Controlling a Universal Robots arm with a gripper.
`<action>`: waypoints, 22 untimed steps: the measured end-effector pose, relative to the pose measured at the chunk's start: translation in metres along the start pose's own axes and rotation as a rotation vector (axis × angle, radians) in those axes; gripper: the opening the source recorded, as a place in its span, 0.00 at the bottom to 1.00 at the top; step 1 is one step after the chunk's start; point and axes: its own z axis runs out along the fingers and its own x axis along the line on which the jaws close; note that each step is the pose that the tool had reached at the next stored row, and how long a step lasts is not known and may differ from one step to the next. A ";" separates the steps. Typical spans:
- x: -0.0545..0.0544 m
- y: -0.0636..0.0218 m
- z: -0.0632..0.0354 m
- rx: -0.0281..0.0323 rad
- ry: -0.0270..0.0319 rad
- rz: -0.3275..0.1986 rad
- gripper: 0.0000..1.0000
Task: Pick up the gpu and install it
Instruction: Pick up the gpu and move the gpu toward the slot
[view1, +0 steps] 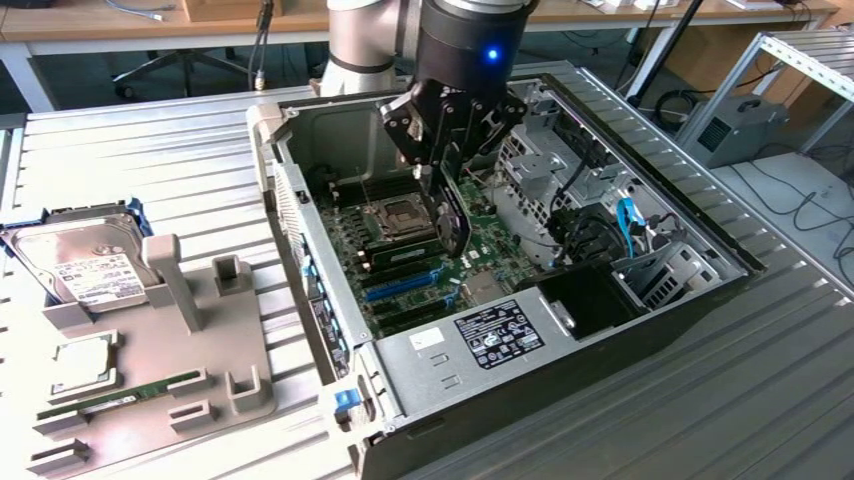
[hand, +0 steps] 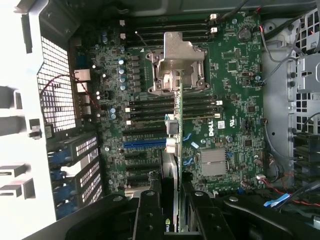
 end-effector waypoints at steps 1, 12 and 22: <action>-0.001 0.0001 0.0004 0.0000 0.0000 0.000 0.26; -0.009 0.0008 0.0052 0.0000 0.0000 0.000 0.26; -0.017 0.0016 0.0113 0.0000 0.0000 0.000 0.26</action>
